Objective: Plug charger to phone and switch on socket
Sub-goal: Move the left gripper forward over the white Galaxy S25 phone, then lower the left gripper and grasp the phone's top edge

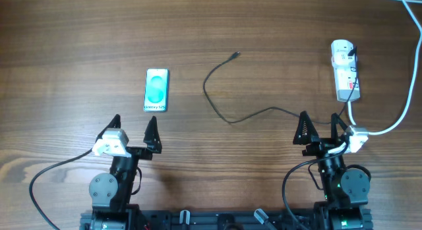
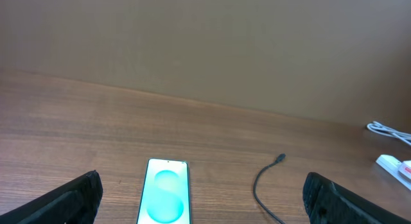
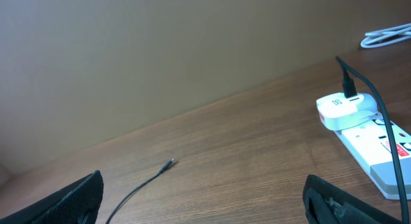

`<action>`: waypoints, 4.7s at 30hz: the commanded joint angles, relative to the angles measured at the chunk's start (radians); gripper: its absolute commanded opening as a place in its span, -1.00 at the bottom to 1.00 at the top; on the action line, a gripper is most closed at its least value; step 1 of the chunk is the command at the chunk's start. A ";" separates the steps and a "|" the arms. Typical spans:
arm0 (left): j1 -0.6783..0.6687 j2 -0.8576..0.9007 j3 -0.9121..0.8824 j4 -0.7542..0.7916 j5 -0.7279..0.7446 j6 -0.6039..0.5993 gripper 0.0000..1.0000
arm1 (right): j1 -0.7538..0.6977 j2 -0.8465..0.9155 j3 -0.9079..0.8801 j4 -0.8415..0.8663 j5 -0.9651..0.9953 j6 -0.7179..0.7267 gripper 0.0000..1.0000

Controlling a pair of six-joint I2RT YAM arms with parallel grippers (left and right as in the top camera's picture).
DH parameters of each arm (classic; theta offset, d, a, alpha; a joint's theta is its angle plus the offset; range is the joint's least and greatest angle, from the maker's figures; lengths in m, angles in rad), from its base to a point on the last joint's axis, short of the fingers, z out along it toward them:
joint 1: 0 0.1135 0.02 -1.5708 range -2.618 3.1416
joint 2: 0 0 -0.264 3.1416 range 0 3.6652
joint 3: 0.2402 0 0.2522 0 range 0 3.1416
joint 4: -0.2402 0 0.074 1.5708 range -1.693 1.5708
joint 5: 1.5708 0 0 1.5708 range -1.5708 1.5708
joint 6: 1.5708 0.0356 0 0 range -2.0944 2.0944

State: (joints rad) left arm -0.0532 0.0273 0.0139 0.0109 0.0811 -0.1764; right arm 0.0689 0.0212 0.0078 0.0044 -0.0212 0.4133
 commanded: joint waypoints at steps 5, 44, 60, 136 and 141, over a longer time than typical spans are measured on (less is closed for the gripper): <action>-0.001 0.039 0.044 0.008 -0.012 0.013 1.00 | 0.004 -0.002 -0.003 0.002 0.014 -0.019 0.99; -0.001 1.170 1.153 -0.679 0.219 0.014 1.00 | 0.004 -0.001 -0.003 0.002 0.014 -0.019 0.99; -0.001 1.439 1.378 -0.919 0.233 0.117 1.00 | 0.004 0.000 -0.003 0.002 0.014 -0.019 0.99; -0.058 2.025 1.314 -0.706 -0.093 0.105 0.59 | 0.004 0.000 -0.003 0.002 0.014 -0.019 0.99; -0.059 2.025 1.314 -0.711 -0.056 0.146 0.51 | 0.004 0.000 -0.003 0.002 0.014 -0.019 0.99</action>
State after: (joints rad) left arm -0.1112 2.0418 1.3567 -0.6949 -0.0257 -0.0757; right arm 0.0689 0.0223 0.0078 0.0040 -0.0212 0.4129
